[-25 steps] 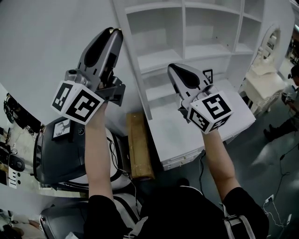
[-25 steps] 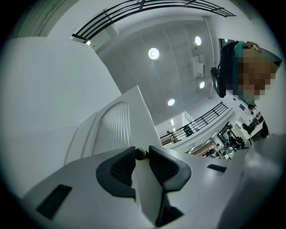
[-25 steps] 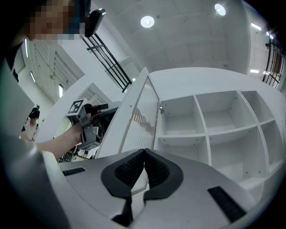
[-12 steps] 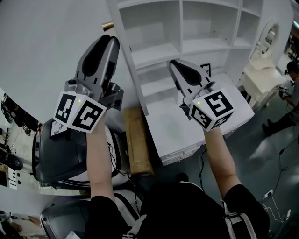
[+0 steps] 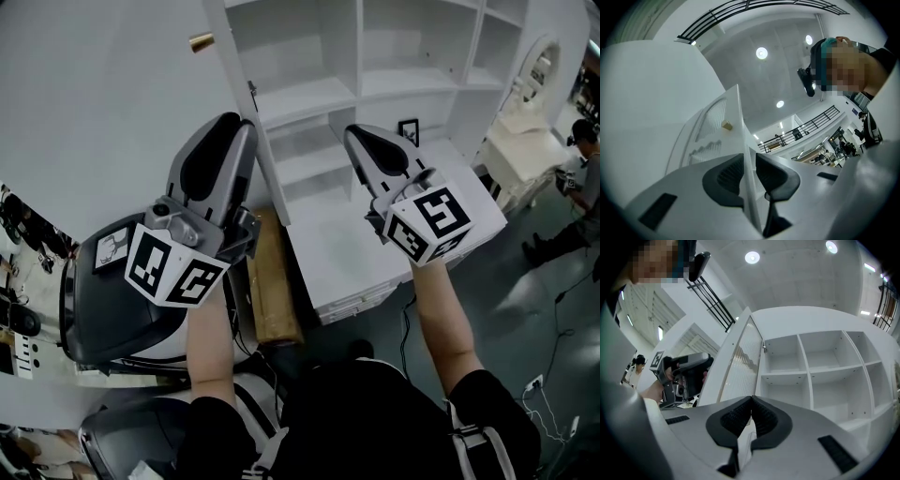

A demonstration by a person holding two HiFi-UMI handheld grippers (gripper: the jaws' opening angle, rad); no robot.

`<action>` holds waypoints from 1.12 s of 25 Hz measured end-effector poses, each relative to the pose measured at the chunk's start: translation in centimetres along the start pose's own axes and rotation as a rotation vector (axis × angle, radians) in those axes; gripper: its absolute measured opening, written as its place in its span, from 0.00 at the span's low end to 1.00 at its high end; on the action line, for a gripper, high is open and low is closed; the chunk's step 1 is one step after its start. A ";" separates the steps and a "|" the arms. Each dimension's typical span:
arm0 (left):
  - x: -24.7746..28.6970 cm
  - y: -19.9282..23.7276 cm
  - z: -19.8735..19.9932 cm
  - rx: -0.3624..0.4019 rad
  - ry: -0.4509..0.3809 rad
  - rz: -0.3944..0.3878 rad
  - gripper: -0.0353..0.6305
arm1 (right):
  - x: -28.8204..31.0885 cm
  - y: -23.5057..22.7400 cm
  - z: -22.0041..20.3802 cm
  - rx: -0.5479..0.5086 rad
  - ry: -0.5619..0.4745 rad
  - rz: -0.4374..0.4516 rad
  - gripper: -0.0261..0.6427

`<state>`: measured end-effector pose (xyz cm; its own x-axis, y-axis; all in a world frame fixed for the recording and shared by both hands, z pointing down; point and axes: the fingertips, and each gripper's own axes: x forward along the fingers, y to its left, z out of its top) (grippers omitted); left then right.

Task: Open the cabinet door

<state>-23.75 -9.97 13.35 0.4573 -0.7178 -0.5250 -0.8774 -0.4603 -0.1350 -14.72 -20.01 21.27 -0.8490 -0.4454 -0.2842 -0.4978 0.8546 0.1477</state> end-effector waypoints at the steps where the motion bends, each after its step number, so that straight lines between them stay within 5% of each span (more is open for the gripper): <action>1: -0.1 -0.5 -0.3 -0.003 0.003 -0.010 0.19 | -0.2 0.0 -0.1 0.001 0.001 -0.003 0.07; 13: 0.8 -5.4 -3.7 0.027 0.073 -0.083 0.14 | -2.9 -1.5 -0.9 0.005 0.003 -0.039 0.07; 28: 3.1 -9.3 -11.0 -0.084 0.173 -0.156 0.11 | -6.3 -3.8 -2.6 0.008 0.040 -0.102 0.07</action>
<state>-12.56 -13.66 22.24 0.6109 -0.7098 -0.3508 -0.7823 -0.6094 -0.1292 -7.93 -21.19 24.99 -0.8007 -0.5402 -0.2590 -0.5805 0.8065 0.1126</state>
